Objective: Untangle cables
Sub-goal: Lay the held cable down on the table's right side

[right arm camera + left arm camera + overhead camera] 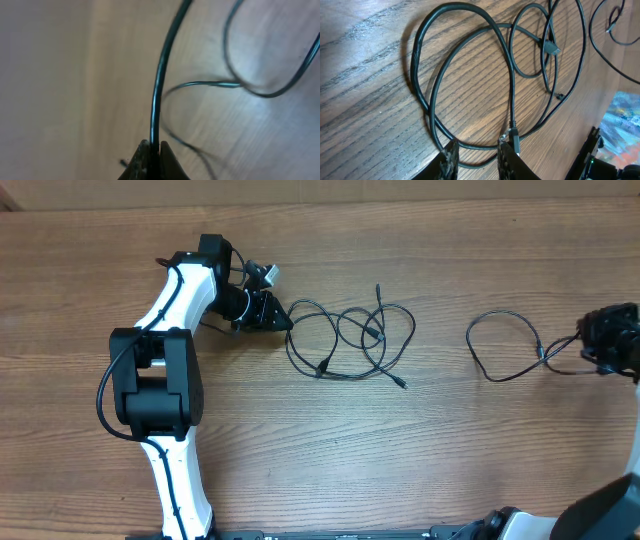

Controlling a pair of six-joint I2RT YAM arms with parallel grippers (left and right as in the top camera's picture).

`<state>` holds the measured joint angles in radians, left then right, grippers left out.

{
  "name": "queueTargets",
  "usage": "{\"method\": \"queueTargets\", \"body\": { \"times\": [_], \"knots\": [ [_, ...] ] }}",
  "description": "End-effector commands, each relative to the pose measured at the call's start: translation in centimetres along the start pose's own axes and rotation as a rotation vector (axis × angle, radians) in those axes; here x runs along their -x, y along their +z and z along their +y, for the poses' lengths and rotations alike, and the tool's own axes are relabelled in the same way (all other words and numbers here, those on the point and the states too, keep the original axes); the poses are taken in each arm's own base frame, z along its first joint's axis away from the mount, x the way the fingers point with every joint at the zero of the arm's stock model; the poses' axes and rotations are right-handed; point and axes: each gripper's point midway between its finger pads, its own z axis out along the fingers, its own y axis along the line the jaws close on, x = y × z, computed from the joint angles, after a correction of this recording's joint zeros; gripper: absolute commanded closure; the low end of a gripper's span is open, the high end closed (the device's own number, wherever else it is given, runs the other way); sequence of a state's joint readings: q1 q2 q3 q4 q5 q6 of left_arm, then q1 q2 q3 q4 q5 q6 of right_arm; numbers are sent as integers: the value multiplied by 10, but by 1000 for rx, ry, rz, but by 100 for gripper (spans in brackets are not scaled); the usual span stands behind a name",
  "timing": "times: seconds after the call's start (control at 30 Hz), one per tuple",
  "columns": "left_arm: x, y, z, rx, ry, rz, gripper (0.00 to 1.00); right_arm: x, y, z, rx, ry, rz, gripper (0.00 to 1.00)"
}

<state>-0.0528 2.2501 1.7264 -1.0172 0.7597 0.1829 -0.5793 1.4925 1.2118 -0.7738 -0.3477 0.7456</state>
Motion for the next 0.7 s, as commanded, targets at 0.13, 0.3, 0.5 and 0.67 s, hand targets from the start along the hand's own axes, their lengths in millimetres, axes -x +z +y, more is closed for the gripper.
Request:
{"method": "queueTargets", "body": {
  "times": [0.13, 0.3, 0.5, 0.67],
  "knots": [
    [-2, 5, -3, -17, -8, 10, 73, -20, 28, -10, -96, -80, 74, 96],
    [-2, 5, -4, -18, -8, 11, 73, -32, 46, 6, -62, -280, 95, 96],
    [-3, 7, -6, -18, -3, 15, 71, -29, 65, 6, -88, -339, 72, 96],
    [-3, 7, -2, 0, -4, 18, 70, -28, 77, -15, -175, -322, 83, 92]
  ]
}}
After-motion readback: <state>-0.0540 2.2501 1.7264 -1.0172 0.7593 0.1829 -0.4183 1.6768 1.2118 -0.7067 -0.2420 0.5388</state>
